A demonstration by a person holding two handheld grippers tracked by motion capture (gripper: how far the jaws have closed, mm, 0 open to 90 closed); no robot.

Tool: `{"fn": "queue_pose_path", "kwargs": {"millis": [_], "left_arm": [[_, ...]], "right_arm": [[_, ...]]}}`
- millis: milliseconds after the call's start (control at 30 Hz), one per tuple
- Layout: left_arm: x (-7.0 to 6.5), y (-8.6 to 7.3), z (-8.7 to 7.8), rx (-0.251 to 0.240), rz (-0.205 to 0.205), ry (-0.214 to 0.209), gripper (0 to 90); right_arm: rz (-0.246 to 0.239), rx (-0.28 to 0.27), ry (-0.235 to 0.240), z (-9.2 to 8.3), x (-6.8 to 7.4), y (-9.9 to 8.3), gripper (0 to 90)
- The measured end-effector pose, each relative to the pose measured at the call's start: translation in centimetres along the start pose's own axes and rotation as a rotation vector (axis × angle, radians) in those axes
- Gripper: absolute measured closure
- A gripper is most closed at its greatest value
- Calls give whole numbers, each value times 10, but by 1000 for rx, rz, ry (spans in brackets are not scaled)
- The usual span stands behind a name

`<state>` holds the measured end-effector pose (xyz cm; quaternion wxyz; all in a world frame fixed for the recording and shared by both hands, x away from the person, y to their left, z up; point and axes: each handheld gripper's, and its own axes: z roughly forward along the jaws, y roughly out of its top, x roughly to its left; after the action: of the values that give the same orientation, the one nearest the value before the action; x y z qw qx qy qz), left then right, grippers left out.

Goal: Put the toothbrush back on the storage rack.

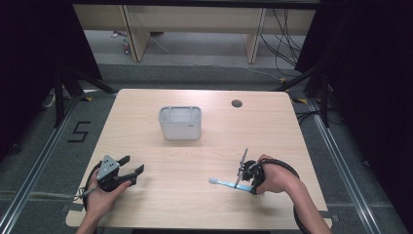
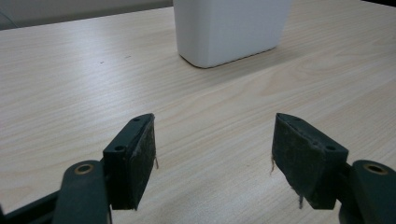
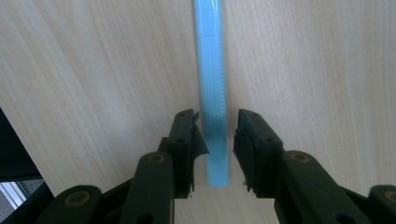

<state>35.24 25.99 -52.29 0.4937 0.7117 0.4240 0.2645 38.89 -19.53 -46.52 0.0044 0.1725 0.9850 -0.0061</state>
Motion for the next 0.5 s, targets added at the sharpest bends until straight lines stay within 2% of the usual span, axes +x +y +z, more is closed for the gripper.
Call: {"fn": "queue_pose_path", "kwargs": {"millis": [33, 100, 133, 200, 233, 300, 333, 367, 400, 433, 467, 500], "left_arm": [[0, 0, 0, -1, -2, -2, 299], [0, 0, 0, 1, -1, -1, 299], [0, 0, 0, 0, -3, -2, 299], [0, 0, 1, -6, -3, -7, 299], [0, 0, 1, -7, -4, -7, 298], [0, 0, 0, -1, -2, -4, 298], [0, 0, 0, -1, -3, -4, 298], [0, 0, 0, -2, -4, -4, 298], [0, 0, 0, -1, -4, -6, 298], [0, 0, 0, -1, -6, -5, 298], [0, 0, 0, 0, -6, -6, 297], [0, 0, 0, 0, -7, -6, 298]], "right_arm": [[1, 7, 5, 0, 0, 1, 680], [-31, 1, 3, 1, -2, 4, 682], [-3, 2, 7, 1, 0, 5, 683], [-31, 2, 6, 1, -2, 8, 685], [-11, 4, 12, 1, -1, 9, 687], [-33, 9, 11, 2, -2, 12, 690], [-16, 8, 17, 2, -1, 13, 691], [-33, 7, 18, 3, -2, 14, 691], [-20, 12, 20, 3, 0, 15, 692], [-56, 8, 14, 4, -1, 17, 693], [-28, 14, 18, 4, 0, 17, 695], [-33, 18, 24, 5, 0, 18, 697]]}}
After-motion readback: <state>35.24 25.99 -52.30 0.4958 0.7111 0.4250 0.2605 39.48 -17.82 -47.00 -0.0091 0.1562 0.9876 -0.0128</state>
